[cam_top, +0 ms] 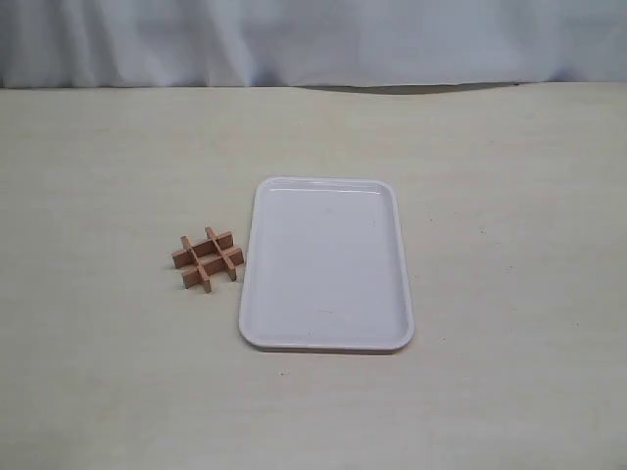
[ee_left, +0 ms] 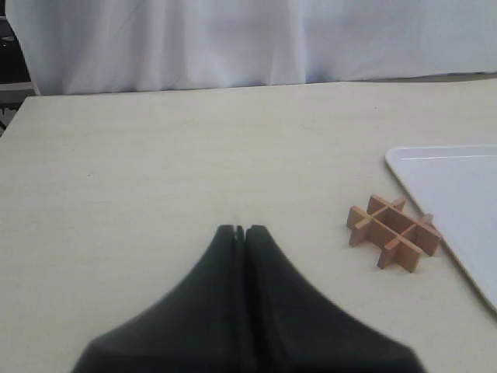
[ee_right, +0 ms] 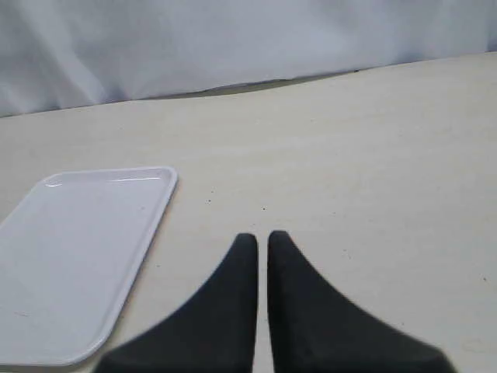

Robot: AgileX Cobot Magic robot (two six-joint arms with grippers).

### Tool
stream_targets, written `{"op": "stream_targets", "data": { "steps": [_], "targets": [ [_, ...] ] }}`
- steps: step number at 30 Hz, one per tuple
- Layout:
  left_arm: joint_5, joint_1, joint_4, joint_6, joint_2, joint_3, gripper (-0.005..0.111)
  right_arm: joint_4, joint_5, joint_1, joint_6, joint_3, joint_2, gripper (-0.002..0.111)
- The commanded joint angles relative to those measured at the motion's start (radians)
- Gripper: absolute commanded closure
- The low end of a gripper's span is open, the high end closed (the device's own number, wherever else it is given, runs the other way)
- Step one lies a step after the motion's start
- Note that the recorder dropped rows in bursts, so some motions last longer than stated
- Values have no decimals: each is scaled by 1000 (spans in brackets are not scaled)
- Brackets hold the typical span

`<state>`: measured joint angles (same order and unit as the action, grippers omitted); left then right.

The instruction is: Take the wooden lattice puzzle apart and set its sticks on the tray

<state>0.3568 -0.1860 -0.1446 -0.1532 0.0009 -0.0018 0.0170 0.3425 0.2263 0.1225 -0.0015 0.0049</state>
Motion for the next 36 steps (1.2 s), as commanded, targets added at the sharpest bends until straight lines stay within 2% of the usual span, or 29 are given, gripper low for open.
{"op": "stream_targets", "data": {
  "steps": [1, 10, 14, 17, 22, 24, 26, 27, 29, 36],
  "targets": [
    [-8, 0, -2, -1, -1, 2, 107, 1, -1, 4, -6, 1, -5, 104],
    [-8, 0, -2, -1, -1, 2, 107, 1, -50, 4, -6, 1, -5, 104],
    [-8, 0, -2, -1, -1, 2, 107, 1, -197, 4, -6, 1, -5, 104],
    [-8, 0, -2, -1, -1, 2, 107, 1, -438, 4, -6, 1, -5, 104],
    [-8, 0, -2, -1, -1, 2, 107, 1, -597, 4, -3, 1, -5, 104],
    [-8, 0, -2, -1, -1, 2, 107, 1, -721, 4, 71, 1, -5, 104],
    [-8, 0, -2, -1, -1, 2, 107, 1, -869, 4, 258, 1, -5, 104],
    [-8, 0, -2, -1, -1, 2, 107, 1, -915, 4, 418, 1, -5, 104],
    [-8, 0, -2, -1, -1, 2, 107, 17, -959, 4, 563, 1, -5, 104],
    [-8, 0, -2, -1, -1, 2, 107, 31, -936, 4, 488, -159, 140, 104]
  ]
}}
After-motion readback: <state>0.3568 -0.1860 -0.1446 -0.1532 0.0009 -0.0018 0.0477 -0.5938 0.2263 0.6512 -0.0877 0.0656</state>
